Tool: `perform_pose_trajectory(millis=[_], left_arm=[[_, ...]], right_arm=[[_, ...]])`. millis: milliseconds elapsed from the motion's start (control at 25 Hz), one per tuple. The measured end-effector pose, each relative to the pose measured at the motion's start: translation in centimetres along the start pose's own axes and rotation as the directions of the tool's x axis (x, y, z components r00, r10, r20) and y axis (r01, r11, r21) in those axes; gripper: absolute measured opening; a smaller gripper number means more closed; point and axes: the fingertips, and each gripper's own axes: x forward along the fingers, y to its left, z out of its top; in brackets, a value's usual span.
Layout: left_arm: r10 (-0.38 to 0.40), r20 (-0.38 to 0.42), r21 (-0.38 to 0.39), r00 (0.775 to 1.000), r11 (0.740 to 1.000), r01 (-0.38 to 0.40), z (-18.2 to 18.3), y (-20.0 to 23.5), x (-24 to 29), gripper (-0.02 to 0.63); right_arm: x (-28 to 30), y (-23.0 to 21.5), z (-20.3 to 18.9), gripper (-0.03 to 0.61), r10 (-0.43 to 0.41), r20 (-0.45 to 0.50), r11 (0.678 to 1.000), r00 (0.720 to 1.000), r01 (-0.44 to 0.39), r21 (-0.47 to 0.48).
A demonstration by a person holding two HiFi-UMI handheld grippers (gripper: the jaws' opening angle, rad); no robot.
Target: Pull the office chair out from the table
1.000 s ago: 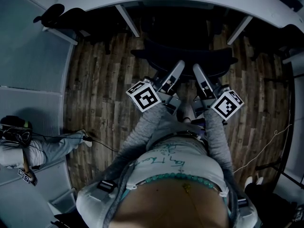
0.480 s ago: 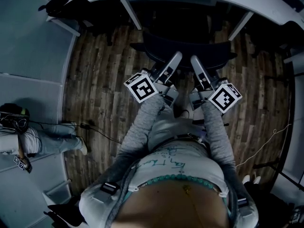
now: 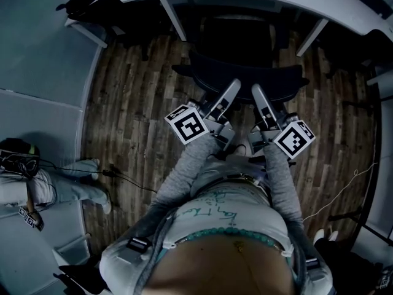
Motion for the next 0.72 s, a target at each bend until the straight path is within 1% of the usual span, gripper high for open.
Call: perform_pose_trajectory(millis=[200, 440, 600, 720], left_arm=[[-0.015, -0.015, -0.009, 1.000, 1.000, 0.015, -0.3, -1.0, -2.3, 0.143], [-0.032, -0.065, -0.010, 0.997, 0.999, 0.031, -0.5, -1.7, -3.5, 0.143], [-0.044, -0.064, -0.024, 0.997, 0.999, 0.042, -0.2, -2.0, -3.7, 0.143], [-0.039, -0.080, -0.025, 0.996, 0.999, 0.038, -0.2, -2.0, -3.8, 0.143]], right_arm=[[-1.0, 1.7, -1.6, 0.196, -0.010, 0.014, 1.000, 1.000, 0.010, 0.009], [-1.8, 2.7, -2.4, 0.193, -0.023, 0.026, 1.000, 0.999, 0.023, 0.012], [-1.8, 3.2, -2.4, 0.192, -0.031, 0.035, 0.999, 0.999, 0.030, 0.018], [-1.8, 3.5, -2.4, 0.192, -0.036, 0.040, 0.999, 0.999, 0.035, 0.020]])
